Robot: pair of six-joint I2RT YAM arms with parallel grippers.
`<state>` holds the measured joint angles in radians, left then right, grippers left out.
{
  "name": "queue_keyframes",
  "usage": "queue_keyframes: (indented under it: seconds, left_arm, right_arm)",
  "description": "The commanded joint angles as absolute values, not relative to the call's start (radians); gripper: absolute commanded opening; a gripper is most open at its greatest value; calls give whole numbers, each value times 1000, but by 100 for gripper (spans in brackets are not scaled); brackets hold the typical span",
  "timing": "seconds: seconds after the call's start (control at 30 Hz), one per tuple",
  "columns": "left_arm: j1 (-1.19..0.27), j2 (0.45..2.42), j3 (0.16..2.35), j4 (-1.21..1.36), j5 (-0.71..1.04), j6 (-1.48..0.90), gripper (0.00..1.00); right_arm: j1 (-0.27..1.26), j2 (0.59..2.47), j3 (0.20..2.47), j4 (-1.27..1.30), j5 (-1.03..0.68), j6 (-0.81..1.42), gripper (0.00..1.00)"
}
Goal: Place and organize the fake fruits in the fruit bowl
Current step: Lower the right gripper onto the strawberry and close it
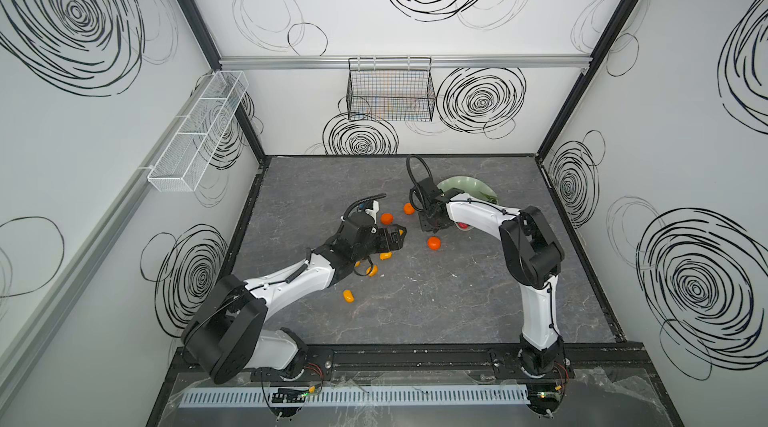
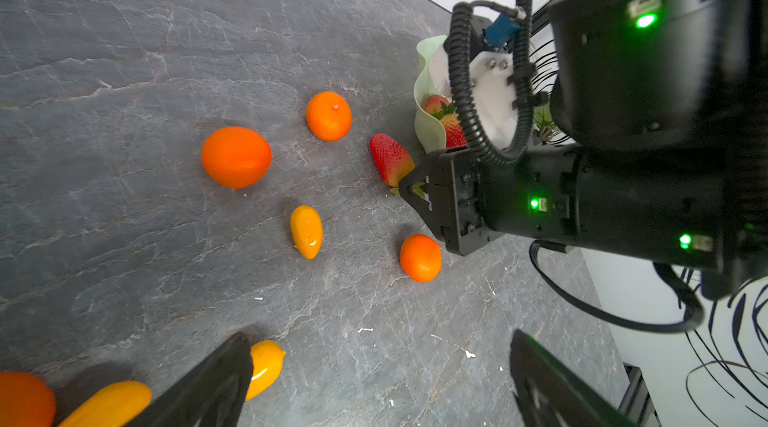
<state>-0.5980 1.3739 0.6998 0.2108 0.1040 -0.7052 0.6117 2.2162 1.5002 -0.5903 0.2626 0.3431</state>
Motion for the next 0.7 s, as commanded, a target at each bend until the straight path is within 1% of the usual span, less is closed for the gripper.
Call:
queue_keyframes:
  seconds: [0.0,0.43,0.67]
  left_arm:
    - [-589,1378,713,257,111,-709,99]
    - [-588,1370,712,252,106,-709,99]
    - [-588,1368,706,251,106,-707,99]
  right_arm:
    - [603,2251,1545,-611,265,337,32]
    - [594,2289,1569,-615,238,325,32]
    - [589,2300,1571,-617,235,326,27]
